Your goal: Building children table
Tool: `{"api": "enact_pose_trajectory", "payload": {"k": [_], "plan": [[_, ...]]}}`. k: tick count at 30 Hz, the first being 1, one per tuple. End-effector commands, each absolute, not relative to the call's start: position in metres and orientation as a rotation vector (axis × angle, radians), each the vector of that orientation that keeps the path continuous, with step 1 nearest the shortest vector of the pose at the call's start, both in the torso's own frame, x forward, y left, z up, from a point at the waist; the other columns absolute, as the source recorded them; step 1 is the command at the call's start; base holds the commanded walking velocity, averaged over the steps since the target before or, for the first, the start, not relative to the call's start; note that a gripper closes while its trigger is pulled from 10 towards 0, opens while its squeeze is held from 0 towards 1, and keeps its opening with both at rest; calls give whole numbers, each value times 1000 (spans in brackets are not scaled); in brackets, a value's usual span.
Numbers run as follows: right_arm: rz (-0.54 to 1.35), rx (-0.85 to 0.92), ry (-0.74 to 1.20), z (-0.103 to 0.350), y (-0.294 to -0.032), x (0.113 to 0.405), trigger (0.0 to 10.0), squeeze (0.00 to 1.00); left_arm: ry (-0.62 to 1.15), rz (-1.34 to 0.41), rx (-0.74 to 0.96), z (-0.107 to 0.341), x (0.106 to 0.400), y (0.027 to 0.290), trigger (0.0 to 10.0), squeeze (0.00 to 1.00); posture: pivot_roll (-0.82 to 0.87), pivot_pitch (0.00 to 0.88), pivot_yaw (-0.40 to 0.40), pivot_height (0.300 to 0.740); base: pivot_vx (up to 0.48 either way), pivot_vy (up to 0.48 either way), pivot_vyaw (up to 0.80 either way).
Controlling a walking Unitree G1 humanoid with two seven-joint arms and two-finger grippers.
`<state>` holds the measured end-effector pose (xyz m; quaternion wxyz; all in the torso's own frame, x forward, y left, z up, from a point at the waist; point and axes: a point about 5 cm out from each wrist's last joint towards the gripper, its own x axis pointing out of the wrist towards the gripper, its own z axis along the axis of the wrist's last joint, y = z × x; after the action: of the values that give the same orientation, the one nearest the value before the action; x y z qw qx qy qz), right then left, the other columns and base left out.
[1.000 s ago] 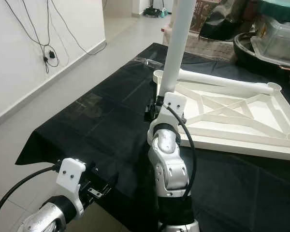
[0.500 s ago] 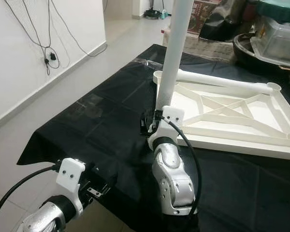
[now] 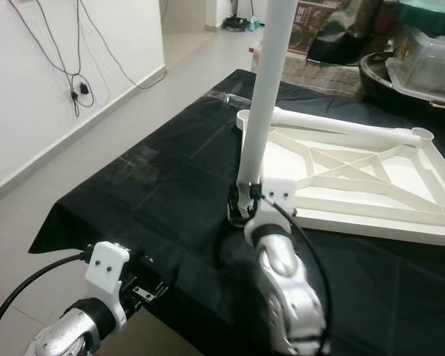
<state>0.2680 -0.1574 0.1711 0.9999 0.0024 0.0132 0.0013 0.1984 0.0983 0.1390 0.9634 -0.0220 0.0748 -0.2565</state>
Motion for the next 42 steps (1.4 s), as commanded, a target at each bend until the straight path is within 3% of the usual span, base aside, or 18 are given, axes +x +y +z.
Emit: {"api": "enact_pose_trajectory", "payload": {"k": [1,6,9,10,11,16,20,22,23,25,30,32,42], "plan": [[-17,-18,49,167,-172,263,10000,0,160,-530,-52,137,198,98,10000,0,200,110,-37,740,0,0,0],[-40,-40,62,163,-190,265,10000,0,158,-529,-53,137,198,97,10000,0,198,110,-39,740,0,0,0],[70,-131,87,162,-222,280,10000,0,155,-526,-56,137,198,96,10000,0,190,114,-44,740,0,0,0],[70,-131,87,162,-222,280,10000,0,155,-526,-56,137,198,96,10000,0,190,114,-44,740,0,0,0],[192,-207,88,169,-235,291,10000,0,153,-525,-58,137,198,96,10000,0,188,116,-46,740,0,0,0],[290,-252,107,175,-241,297,10000,0,152,-525,-59,137,198,96,10000,0,187,120,-50,740,0,0,0],[492,-369,180,189,-248,314,10000,0,149,-525,-61,138,197,95,10000,0,181,126,-55,740,0,0,0],[628,-532,277,203,-255,327,10000,0,146,-527,-61,139,196,93,10000,0,184,128,-60,740,0,0,0],[628,-532,277,203,-255,327,10000,0,146,-527,-61,139,196,93,10000,0,184,128,-60,740,0,0,0],[687,-729,375,209,-265,337,10000,0,145,-529,-60,139,195,92,10000,0,183,131,-66,740,0,0,0],[702,-781,436,214,-270,345,10000,0,145,-530,-62,140,194,91,10000,0,184,133,-71,740,0,0,0],[746,-824,563,227,-276,357,10000,0,144,-534,-68,140,192,90,10000,0,189,138,-80,740,0,0,0],[757,-900,759,237,-286,363,10000,0,146,-529,-75,142,186,89,10000,0,198,146,-93,740,0,0,0]]}}
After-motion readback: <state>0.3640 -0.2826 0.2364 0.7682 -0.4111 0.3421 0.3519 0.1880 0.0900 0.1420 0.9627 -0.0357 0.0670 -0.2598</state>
